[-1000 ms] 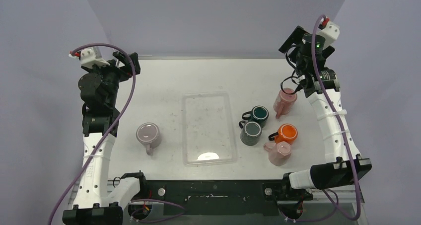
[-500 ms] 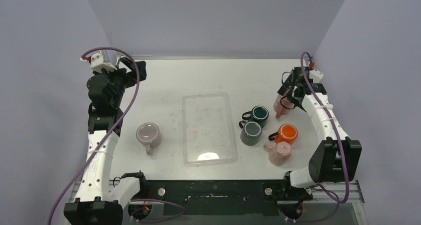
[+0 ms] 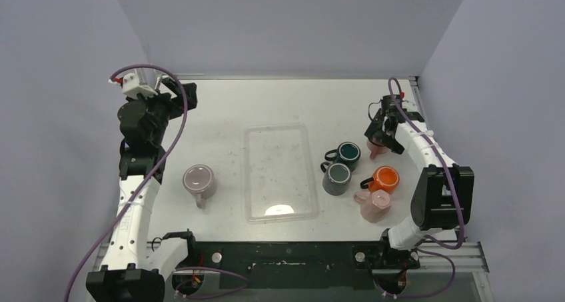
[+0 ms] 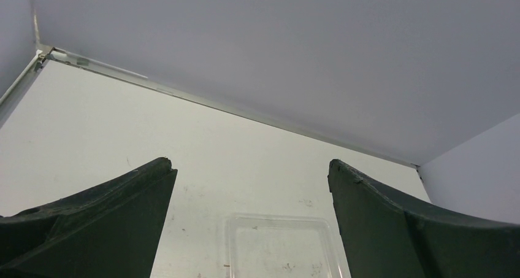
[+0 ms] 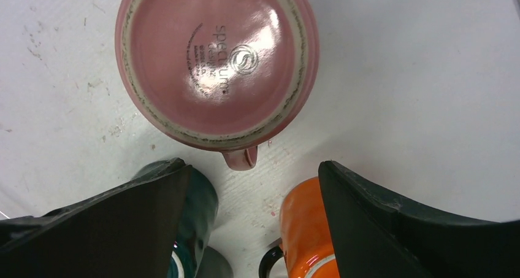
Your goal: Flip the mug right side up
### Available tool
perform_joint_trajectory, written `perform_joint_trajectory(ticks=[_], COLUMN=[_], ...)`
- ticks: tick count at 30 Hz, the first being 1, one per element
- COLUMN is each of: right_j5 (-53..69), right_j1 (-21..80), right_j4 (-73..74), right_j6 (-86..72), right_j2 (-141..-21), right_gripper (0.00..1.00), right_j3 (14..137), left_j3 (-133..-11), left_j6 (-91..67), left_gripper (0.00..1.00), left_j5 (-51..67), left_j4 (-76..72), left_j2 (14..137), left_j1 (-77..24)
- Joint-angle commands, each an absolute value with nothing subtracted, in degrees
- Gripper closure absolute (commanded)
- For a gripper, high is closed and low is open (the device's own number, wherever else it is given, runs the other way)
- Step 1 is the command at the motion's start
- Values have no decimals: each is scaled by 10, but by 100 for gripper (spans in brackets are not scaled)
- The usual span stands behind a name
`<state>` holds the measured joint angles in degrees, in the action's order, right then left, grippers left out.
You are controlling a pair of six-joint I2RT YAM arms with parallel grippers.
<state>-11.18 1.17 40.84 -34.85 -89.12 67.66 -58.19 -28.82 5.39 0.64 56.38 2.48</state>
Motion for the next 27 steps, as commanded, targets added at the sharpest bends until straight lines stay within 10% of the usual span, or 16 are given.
perform_joint_trajectory(ticks=[1, 27], right_j5=[-143, -189], right_j1=[33, 36], right_j4=[381, 324], right_j6=[-329, -312], right_j2=[-901, -972], right_gripper=[23, 74], right_j3=[676, 682], left_j3=[-579, -575], left_j6=[-297, -297], left_gripper=[4, 4], left_j5=[53, 41], left_j4=[-27, -30], left_j2=[556, 562], left_j1=[27, 27])
